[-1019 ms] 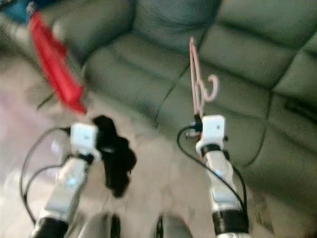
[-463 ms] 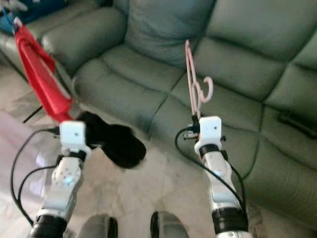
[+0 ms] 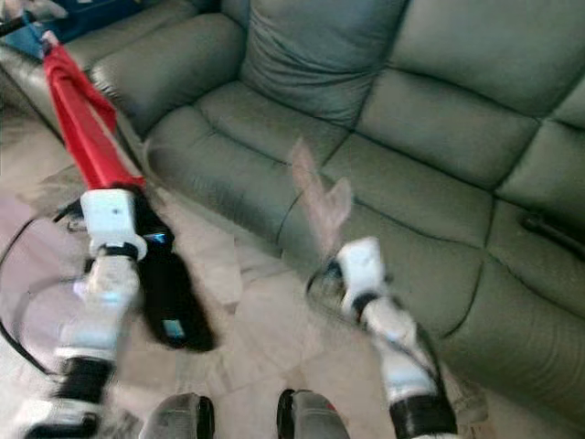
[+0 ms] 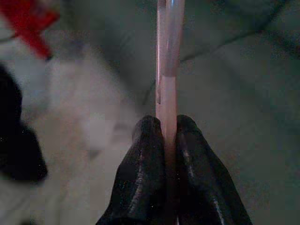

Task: Hang hanger

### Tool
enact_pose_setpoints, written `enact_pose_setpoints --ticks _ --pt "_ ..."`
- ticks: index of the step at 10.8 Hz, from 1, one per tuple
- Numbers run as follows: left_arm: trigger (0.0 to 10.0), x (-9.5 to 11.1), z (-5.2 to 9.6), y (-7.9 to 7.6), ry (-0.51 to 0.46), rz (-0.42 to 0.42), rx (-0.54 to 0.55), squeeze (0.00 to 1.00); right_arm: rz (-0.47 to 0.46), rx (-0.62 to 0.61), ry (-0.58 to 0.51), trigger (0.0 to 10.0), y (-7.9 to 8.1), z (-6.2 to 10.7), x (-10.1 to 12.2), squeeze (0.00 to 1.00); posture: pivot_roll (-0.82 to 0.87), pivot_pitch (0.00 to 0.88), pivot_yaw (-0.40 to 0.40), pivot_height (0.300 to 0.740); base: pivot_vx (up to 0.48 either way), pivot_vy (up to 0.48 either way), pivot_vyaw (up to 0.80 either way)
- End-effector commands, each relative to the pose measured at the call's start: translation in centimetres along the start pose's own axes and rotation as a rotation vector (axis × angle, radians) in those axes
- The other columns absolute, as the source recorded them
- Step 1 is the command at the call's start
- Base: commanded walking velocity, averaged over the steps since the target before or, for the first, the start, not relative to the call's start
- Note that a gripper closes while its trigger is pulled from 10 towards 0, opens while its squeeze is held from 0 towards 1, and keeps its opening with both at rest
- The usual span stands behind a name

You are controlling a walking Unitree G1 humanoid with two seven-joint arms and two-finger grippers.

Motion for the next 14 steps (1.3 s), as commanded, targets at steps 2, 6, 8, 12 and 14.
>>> enact_pose_setpoints --ticks 2,6,8,12,14 --pt "10.0 0.6 0.5 -3.4 -0.119 -0.347 -0.375 0.00 0.008 0.040 0.007 10.0 1.0 0.1 -0.2 0.00 0.03 0.151 -0.044 0.740 0.000 0.000 0.00" --pt "10.0 0.3 -2.1 5.5 0.004 -0.446 0.202 0.00 0.013 -0.011 -0.017 10.0 0.3 0.3 0.5 0.00 0.02 0.159 -0.026 0.740 0.000 0.000 0.00" --pt "10.0 -6.5 0.1 2.3 0.283 -0.572 -0.303 0.00 0.013 -0.022 -0.027 10.0 0.3 -0.1 0.9 0.00 0.02 0.162 -0.019 0.740 0.000 0.000 0.00" --pt "10.0 -4.5 -1.3 3.2 0.198 -0.430 -0.205 0.00 0.013 -0.011 -0.026 10.0 0.8 -0.2 0.8 0.00 0.03 0.163 -0.022 0.740 0.000 0.000 0.00" --pt "10.0 -2.5 -2.3 4.4 0.116 -0.393 -0.052 0.00 0.013 -0.014 -0.031 10.0 0.8 -0.3 0.9 0.00 0.03 0.162 -0.020 0.740 0.000 0.000 0.00"
Point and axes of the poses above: a point about 5 cm out from each wrist's last joint towards the gripper, its own z axis pointing back from the gripper into the wrist, its own x axis along the axis of the wrist's last joint, y = z × x, the point moved 1 cm from there along -z, pointing out of the wrist towards the gripper, and after that the axes turned 12 degrees about -z, right-handed, at the moved point
